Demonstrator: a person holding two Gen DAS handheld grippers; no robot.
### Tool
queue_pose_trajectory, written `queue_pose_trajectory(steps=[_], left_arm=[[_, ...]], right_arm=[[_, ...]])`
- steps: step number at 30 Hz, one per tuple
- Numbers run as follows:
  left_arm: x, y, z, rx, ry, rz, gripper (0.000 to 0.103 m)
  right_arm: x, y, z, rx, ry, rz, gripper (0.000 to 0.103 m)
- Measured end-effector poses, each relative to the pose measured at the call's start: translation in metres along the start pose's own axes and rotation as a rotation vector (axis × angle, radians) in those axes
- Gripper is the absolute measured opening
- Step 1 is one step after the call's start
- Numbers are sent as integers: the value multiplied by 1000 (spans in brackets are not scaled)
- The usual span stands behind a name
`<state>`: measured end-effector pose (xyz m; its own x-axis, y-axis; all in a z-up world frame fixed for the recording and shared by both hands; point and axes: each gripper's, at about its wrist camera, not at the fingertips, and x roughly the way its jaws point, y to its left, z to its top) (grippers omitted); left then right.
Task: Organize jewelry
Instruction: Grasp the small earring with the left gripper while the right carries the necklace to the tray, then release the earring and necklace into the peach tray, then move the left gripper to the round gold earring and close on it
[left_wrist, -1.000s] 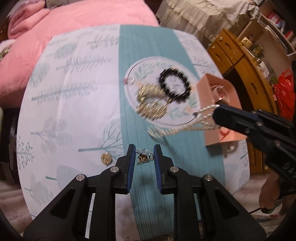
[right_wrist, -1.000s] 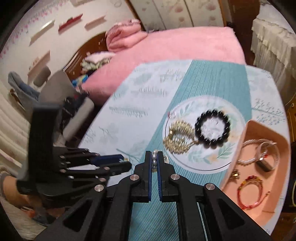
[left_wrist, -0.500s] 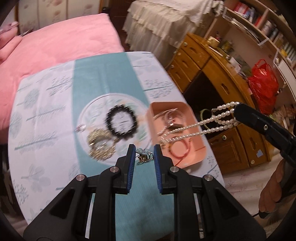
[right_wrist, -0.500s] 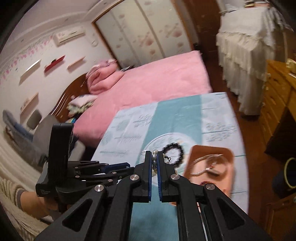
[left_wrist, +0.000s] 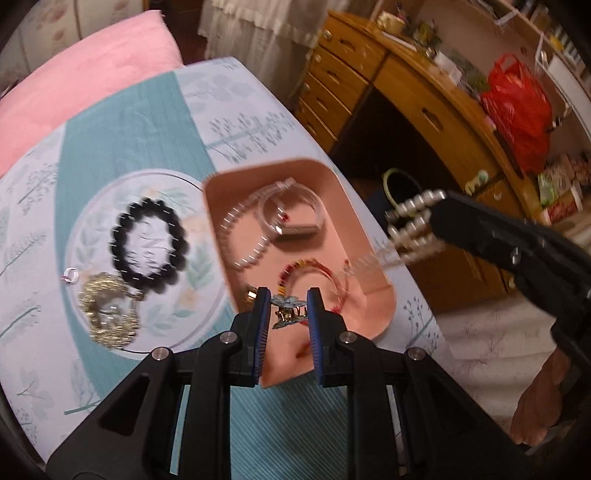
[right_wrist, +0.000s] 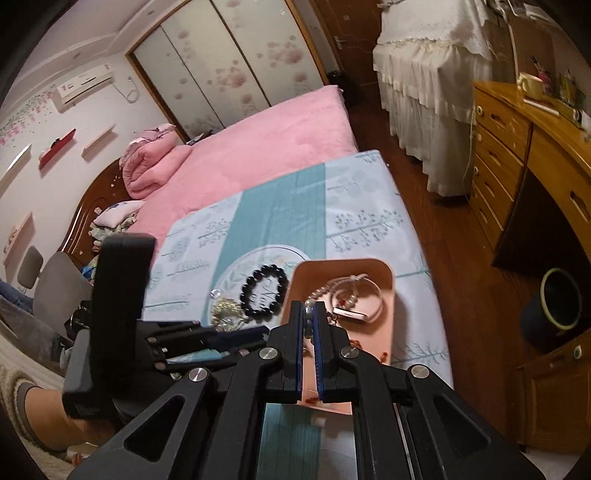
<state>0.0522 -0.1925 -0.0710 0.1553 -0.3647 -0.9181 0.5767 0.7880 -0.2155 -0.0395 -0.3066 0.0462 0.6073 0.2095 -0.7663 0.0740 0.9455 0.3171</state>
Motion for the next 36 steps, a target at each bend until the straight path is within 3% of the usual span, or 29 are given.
queue_pose_trajectory(steps=[8,14,21,23,25,27,36], left_arm=[[23,-8,-14,24,78,4,19],[9,3,-18,-20,54,0,39],[-26,26,-35,-64,11,23,41],[-33,36,-42,-85,11,34,41],[-40,47,-51,-113,9,43,41],[-46,60,-60,-144,11,58,41],[-62,128,-105,-303,33,149,41]], right_arm=[[21,-8,-9,1,29,-10,5],[37,-5,-12,-9,63,-26,5],[61,-4,-19,-12,129,-70,6],[65,-4,-21,-11,142,-72,10],[67,-2,-22,-9,145,-82,26],[66,-1,-23,-12,134,-85,32],[70,38,-23,-96,156,-32,32]])
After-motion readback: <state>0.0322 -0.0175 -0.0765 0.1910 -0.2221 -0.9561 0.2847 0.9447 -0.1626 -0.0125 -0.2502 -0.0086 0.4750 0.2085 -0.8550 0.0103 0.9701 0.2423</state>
